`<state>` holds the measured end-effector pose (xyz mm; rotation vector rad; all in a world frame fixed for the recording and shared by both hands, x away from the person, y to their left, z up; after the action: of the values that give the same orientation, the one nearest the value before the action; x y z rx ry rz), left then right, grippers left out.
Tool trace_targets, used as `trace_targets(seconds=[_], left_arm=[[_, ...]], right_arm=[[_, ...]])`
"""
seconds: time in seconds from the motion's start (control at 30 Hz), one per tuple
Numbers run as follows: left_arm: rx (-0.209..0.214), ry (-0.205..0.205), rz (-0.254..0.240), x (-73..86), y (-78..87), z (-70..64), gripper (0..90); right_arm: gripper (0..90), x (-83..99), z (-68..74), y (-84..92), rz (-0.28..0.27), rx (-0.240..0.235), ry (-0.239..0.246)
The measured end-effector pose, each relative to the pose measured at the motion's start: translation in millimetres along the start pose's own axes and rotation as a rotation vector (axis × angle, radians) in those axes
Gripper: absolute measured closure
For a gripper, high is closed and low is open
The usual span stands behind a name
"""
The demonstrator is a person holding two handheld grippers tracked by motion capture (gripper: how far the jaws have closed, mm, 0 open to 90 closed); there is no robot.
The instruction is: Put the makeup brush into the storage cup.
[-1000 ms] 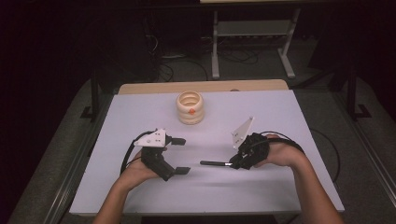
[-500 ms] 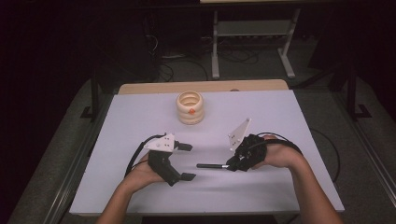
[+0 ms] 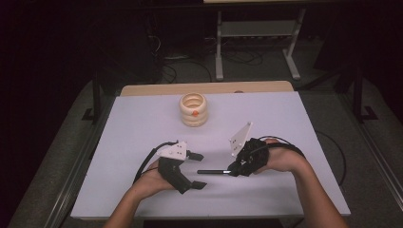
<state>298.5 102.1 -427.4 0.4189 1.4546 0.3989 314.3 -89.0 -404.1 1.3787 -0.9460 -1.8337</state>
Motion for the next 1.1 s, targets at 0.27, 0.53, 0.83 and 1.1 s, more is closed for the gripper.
trace_targets(seconds=[0.27,0.53,0.83,1.1], left_arm=[[0.017,0.010,0.014,0.9,-3.3,-2.0,25.5],[0.017,0.015,0.025,0.9,-5.0,-2.9,41.1],[0.015,0.014,0.064,0.8,-7.4,-4.6,52.6],[0.026,0.009,0.106,1.0,-12.0,-6.7,60.8]], right_arm=[[77.0,-1.8,1.7,-2.3,0.007,-0.003,0.007],[77.0,-2.6,2.8,-5.0,0.015,-0.008,0.012],[77.0,-5.3,4.3,-10.3,0.033,-0.010,0.023],[77.0,-6.8,6.4,-14.0,0.052,-0.002,0.024]])
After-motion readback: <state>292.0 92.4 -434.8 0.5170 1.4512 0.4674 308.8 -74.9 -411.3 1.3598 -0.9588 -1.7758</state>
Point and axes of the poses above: each handheld gripper's, and its own axes: y roughly backward along the jaws, x roughly out of its underside, z roughly to its left, the point moved 5 cm from there along -y, roughly forward along the jaws, and after that the axes turned 14 degrees about -y, right-handed, at the moved point
